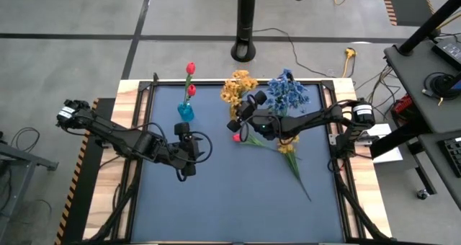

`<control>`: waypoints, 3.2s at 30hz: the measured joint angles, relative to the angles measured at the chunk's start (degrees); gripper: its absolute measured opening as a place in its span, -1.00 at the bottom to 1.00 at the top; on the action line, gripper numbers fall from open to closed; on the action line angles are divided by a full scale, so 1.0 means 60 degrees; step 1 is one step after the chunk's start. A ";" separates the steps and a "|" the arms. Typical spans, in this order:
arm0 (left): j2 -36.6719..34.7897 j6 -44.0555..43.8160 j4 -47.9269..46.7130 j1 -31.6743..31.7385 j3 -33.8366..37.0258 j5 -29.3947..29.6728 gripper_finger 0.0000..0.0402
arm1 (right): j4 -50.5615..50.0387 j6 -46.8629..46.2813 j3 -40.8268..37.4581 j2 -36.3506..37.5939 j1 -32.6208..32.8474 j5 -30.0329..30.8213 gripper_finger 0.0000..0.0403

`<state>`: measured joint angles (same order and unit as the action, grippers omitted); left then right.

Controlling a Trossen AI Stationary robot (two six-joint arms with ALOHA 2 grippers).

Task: Sort flowers into vase by color
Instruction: Put the left yellow flowers into the yellow vase, then put the yellow flowers into the yellow vase

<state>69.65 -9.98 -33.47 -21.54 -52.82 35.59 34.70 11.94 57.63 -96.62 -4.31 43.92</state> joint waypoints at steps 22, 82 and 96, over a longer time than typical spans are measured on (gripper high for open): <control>0.0000 0.0004 0.0004 0.0000 0.0000 0.0000 0.05 | -0.0686 -0.0324 0.0007 0.0000 -0.0084 0.0003 -0.86; 0.0000 0.0002 0.0004 0.0002 0.0002 0.0000 0.05 | -0.0742 -0.0320 0.0015 0.0180 0.1004 0.0805 0.11; 0.0000 0.0000 0.0004 0.0004 0.0004 0.0000 0.05 | -0.0794 -0.0481 0.0022 0.0917 0.1832 0.0966 0.12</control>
<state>69.65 -9.98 -33.45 -21.52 -52.80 35.59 29.93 9.06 57.76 -91.12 6.68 49.72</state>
